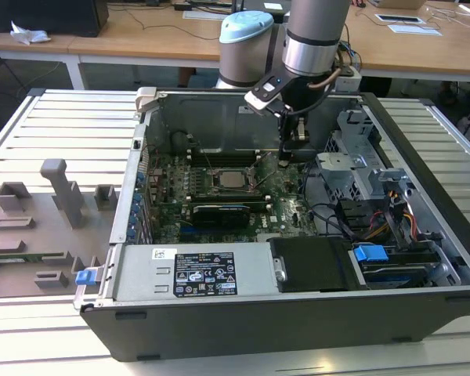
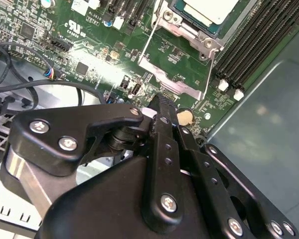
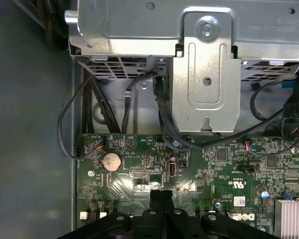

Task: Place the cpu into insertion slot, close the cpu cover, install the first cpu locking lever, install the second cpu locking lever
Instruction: 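Close the cpu cover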

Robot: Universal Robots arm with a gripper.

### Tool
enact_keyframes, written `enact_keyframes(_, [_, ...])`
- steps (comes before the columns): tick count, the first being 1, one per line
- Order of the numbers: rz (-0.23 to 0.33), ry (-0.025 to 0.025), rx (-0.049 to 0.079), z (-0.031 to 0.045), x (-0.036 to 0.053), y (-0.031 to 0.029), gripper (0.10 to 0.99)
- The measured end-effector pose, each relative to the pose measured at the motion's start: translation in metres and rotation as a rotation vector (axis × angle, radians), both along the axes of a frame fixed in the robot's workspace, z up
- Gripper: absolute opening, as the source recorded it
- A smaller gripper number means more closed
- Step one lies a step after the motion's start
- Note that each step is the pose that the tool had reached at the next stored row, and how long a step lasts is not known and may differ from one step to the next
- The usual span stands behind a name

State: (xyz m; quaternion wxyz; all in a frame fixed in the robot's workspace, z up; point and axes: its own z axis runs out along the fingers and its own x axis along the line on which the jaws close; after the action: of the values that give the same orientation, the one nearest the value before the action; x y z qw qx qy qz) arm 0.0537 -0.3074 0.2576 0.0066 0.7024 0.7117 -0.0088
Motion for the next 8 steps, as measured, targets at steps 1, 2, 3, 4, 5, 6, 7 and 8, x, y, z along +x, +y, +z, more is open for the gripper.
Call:
enact_keyframes(1, [0.000,0.0000,0.000,-0.0013,0.0000,0.0000,0.106])
enact_keyframes(2, [0.000,0.0000,0.000,-0.0024,0.0000,0.0000,0.106])
enact_keyframes(3, [0.000,0.0000,0.000,-0.0036,0.0000,0.0000,0.106])
enact_keyframes(4, [0.000,0.0000,0.000,-0.0048,0.0000,0.0000,0.106])
enact_keyframes(5, [0.000,0.0000,0.000,-0.0058,0.0000,0.0000,0.106])
enact_keyframes(6, [0.000,0.0000,0.000,-0.0066,-0.0001,0.0000,0.106])
enact_keyframes(7, [0.000,0.0000,0.000,-0.0073,-0.0006,0.0000,0.106])
enact_keyframes(8, [0.000,0.0000,0.000,-0.0076,-0.0018,0.0000,0.106])
